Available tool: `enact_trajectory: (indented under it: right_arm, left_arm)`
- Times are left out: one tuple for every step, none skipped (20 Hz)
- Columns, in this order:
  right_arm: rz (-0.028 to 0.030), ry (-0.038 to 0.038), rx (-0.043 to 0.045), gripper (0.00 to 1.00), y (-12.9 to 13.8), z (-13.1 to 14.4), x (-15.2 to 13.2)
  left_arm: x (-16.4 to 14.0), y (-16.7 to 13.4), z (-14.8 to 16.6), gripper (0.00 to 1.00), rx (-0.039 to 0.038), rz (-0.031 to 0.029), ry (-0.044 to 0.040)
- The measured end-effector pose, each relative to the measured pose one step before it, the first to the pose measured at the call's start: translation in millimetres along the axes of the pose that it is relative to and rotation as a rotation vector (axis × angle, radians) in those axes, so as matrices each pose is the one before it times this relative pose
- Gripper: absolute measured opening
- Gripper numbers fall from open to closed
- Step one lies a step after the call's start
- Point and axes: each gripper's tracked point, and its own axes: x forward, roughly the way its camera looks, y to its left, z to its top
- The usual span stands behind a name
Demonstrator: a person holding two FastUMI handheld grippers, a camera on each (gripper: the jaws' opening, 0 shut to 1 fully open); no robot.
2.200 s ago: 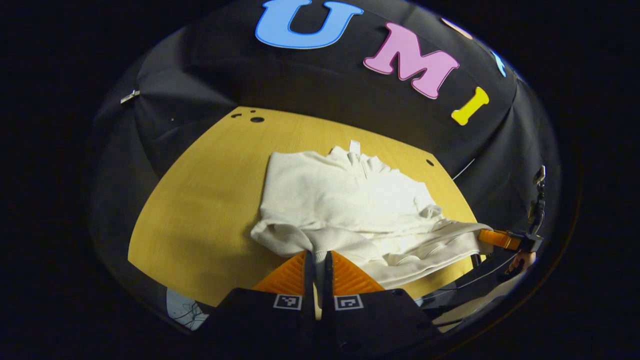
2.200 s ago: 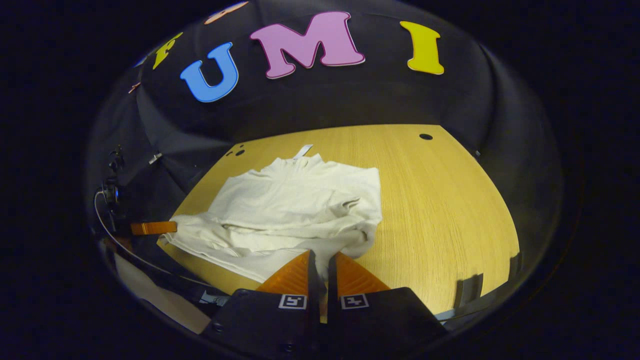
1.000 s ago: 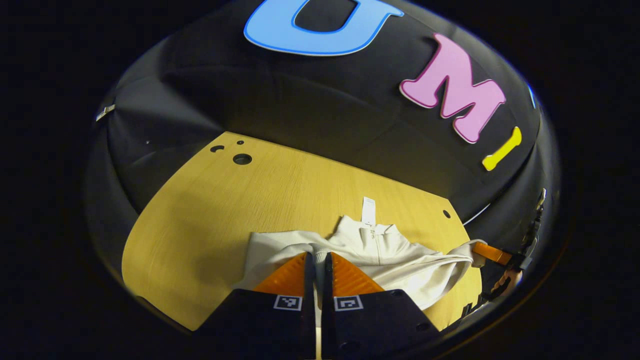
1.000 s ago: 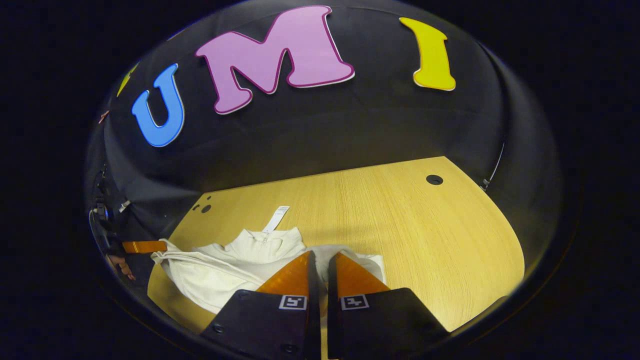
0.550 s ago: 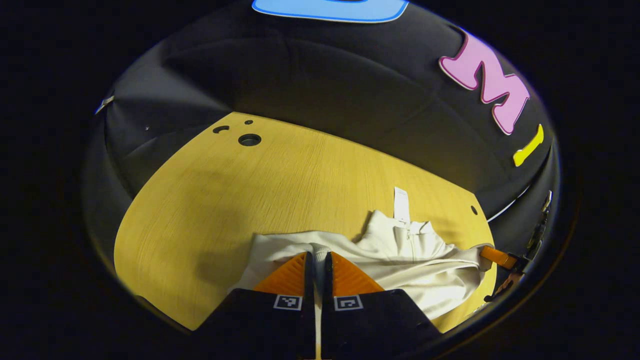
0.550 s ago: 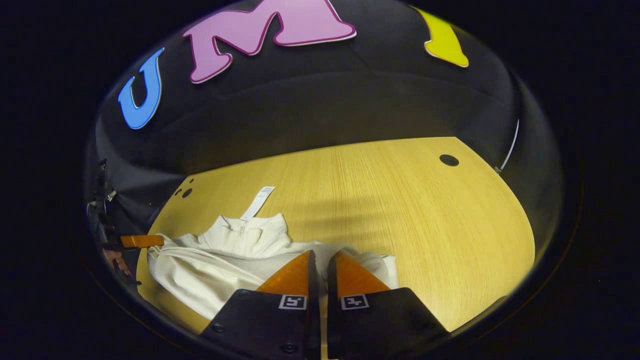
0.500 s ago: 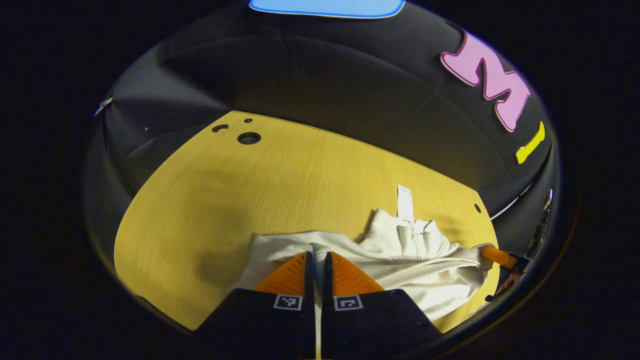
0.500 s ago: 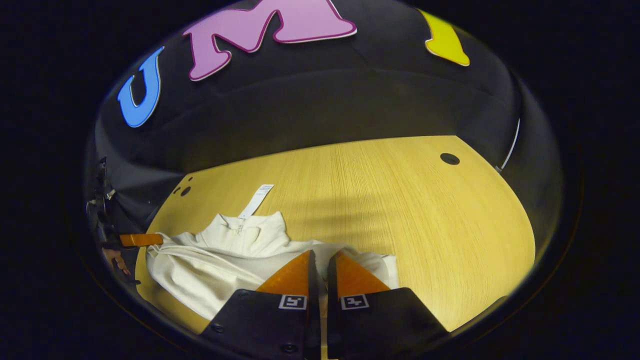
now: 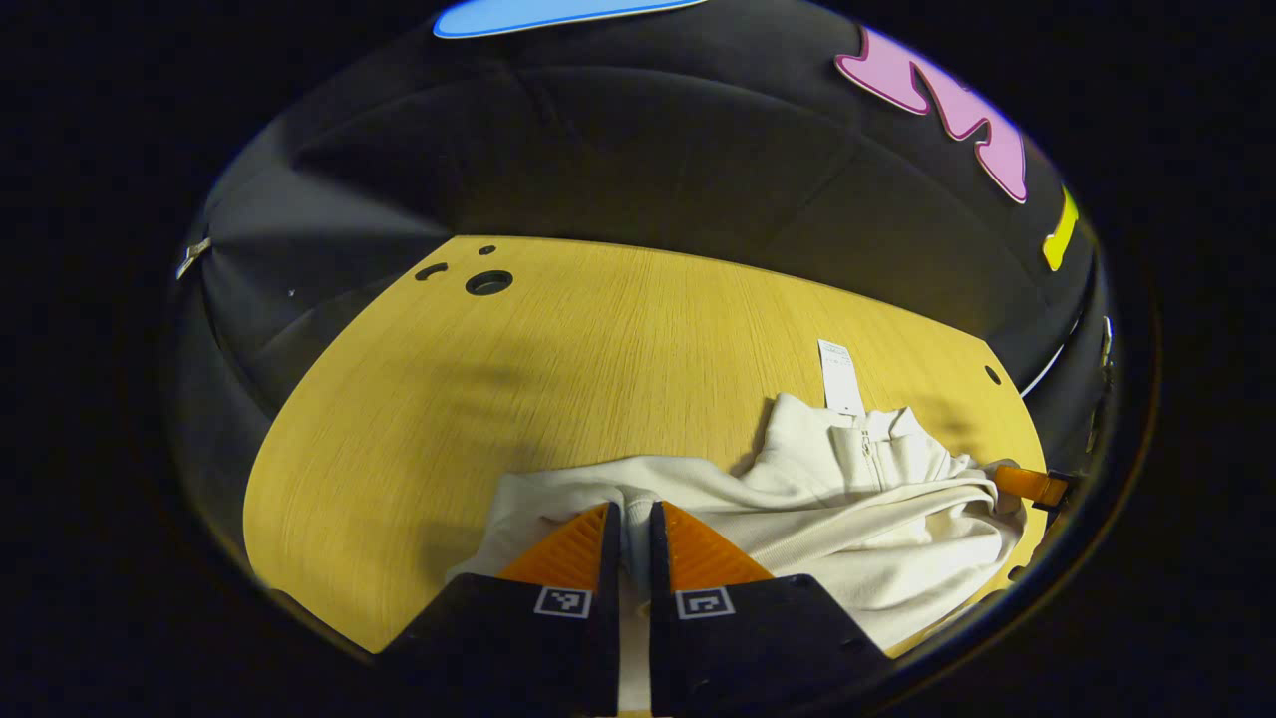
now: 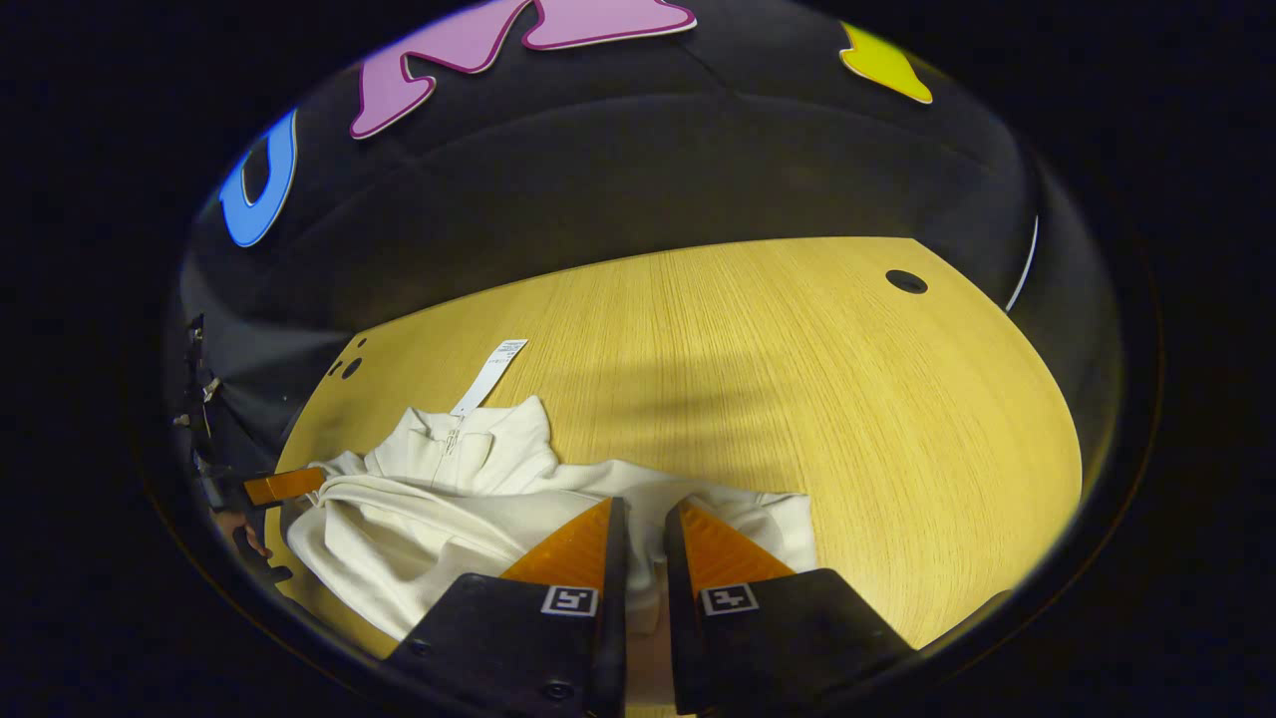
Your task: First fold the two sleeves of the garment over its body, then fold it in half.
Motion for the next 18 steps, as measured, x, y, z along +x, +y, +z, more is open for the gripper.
enact_trajectory:
  right_arm:
    - [0.00555, 0.00605, 0.00927, 0.29, 2.99, -1.35, -0.13]
    - [0.00750, -0.00204, 0.00556, 0.44, 3.26, 1.42, -1.88]
    - [-0.00149, -0.00739, -0.00130, 0.60, 0.19, 2.27, -1.46]
    - [-0.00023, -0.00706, -0.00080, 0.55, 1.20, 2.47, -3.12]
    - [-0.00329, -0.00733, -0.00074, 0.65, 0.40, 2.11, -3.18]
    - [-0.01156, -0.01015, -0.00269, 0.69, -2.02, 3.94, -3.83]
    - [-0.00528, -0.01112, 0.00267, 0.78, -1.32, 3.21, -4.43]
    - [-0.00246, -0.00870, 0.00614, 0.82, -0.75, 4.08, -5.25]
    - [0.00199, -0.01286, 0.00630, 0.87, -0.09, 4.83, -6.02]
    - [0.01008, -0.01863, 0.00460, 0.89, 2.17, 6.24, -6.80]
    - [0.02198, -0.02162, 0.00131, 0.89, 4.98, 6.48, -8.54]
    - [0.00876, -0.02155, -0.00385, 0.89, 2.08, 6.65, -7.92]
    - [0.00364, -0.01882, -0.00365, 0.89, 0.52, 4.98, -10.95]
    - [0.00211, -0.01940, -0.00318, 0.89, 0.65, 5.60, -9.61]
    - [0.00252, -0.01690, -0.00497, 0.89, 0.67, 4.34, -9.23]
    - [0.00429, -0.01117, -0.00657, 0.89, 0.49, 3.57, -9.18]
    - [0.00542, -0.00981, -0.00510, 0.89, 0.70, 2.70, -9.71]
    - [0.00622, -0.00519, -0.00592, 0.89, 1.34, 1.98, -8.72]
  left_arm:
    - [-1.78, -0.37, -1.95, 0.19, 0.00162, 0.00232, 0.00340]
    - [-2.03, 0.72, -0.50, 0.25, 0.00569, 0.00933, 0.00553]
    - [2.31, 2.45, -0.45, 0.26, 0.01043, 0.01133, 0.00125]
    - [-2.96, 2.26, 1.86, 0.36, 0.00925, 0.01343, -0.00863]
    - [-2.55, 0.82, 5.05, 0.44, 0.00149, 0.00502, -0.01865]
    - [-4.82, -2.70, 5.00, 0.62, -0.00486, -0.01064, -0.01870]
    - [-4.34, -0.57, 3.16, 0.80, 0.00095, 0.00300, -0.01377]
    - [-5.39, 0.29, 2.87, 0.98, 0.00465, -0.00434, -0.01357]
    - [-4.50, 0.04, 2.70, 0.99, 0.00824, 0.00279, -0.00956]
    - [-4.67, 0.28, 0.51, 0.99, 0.00666, 0.00403, -0.00535]
    - [-6.06, -0.38, 2.78, 0.99, 0.00123, -0.00163, -0.00677]
    - [-7.16, -2.78, 3.78, 0.99, -0.00309, -0.01377, -0.01459]
    - [-7.62, -3.29, 2.05, 0.99, -0.00079, -0.01382, -0.01436]
    - [-8.09, -1.27, 2.81, 0.98, 0.00155, -0.01151, -0.01655]
    - [-8.78, -1.23, 3.83, 0.97, 0.00139, -0.00618, -0.01404]
    - [-9.68, 0.16, 3.09, 0.98, -0.00154, -0.00488, -0.01558]
    - [-9.20, -1.31, 3.78, 0.97, -0.00252, -0.00323, -0.01523]
    - [-9.96, -0.06, 2.73, 0.97, 0.00079, -0.00429, -0.01482]
